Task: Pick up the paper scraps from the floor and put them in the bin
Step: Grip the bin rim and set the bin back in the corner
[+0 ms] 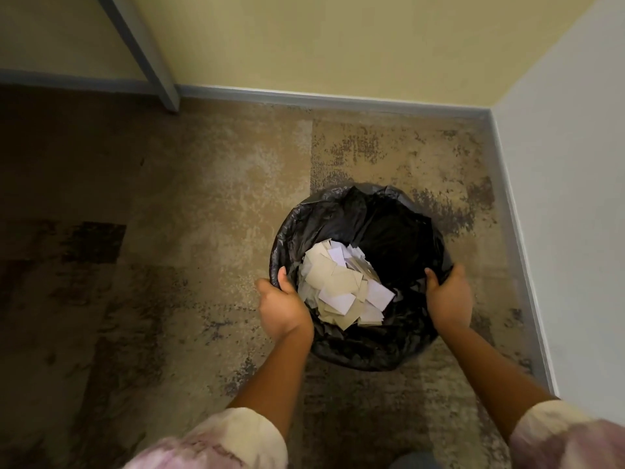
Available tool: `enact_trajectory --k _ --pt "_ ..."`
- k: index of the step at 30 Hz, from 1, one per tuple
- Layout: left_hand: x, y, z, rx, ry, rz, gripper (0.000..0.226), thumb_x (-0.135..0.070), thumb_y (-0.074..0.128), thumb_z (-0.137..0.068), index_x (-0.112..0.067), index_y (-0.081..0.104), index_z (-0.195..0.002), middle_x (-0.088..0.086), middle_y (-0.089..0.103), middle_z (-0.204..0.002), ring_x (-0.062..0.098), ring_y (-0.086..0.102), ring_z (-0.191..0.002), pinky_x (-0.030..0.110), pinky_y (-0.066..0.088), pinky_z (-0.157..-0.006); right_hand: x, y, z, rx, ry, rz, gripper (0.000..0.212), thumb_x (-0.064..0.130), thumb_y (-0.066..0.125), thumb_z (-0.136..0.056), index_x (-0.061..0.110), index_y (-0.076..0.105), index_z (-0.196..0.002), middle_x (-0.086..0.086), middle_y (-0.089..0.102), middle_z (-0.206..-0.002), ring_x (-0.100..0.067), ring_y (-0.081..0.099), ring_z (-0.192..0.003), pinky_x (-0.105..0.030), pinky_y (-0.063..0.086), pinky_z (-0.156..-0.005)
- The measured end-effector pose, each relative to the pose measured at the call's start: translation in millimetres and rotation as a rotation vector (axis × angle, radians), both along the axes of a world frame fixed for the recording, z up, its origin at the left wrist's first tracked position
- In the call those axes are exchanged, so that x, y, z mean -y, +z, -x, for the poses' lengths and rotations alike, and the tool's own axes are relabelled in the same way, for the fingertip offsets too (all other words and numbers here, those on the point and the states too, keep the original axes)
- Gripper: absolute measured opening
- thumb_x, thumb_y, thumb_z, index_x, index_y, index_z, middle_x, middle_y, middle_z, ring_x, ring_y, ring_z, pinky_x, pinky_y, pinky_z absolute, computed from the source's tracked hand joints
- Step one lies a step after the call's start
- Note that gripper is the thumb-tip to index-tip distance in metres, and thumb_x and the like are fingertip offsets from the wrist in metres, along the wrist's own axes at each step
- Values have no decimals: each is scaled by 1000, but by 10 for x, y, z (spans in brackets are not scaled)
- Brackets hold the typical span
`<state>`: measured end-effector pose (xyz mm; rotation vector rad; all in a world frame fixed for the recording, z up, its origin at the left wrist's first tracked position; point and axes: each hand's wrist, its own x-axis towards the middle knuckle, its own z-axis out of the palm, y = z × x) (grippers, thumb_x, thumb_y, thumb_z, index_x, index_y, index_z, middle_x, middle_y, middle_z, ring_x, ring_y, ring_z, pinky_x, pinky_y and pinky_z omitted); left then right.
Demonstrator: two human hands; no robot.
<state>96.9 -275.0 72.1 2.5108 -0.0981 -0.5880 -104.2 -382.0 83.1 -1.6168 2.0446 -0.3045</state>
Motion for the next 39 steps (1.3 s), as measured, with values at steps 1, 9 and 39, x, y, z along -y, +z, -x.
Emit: enact_trajectory --k 1,9,39 --pt "-2 5 1 -3 -1 -6 51 -46 38 -96 1 48 -112 27 66 -93 40 64 -78 32 33 -50 5 -3 2 -3 0 -5 33 29 53 -96 1 47 -113 -21 59 -96 -23 43 -64 -30 30 -48" --pt "-16 22 -5 2 -15 -22 49 -45 37 -96 0 47 -114 27 67 -91 40 65 -76 31 31 -49 5 20 -11 -4 8 -3 37 36 47 -97 0 46 -107 -19 53 -82 -26 45 -60 -33 33 -49" --pt "6 -2 13 111 -3 -103 44 -40 36 -98 3 46 -95 28 58 -80 29 43 -54 32 28 -46 48 -31 17 32 3 -87 18 28 41 -100 13 34 -92 1 38 -64 -12 39 -50 -27 26 -41"
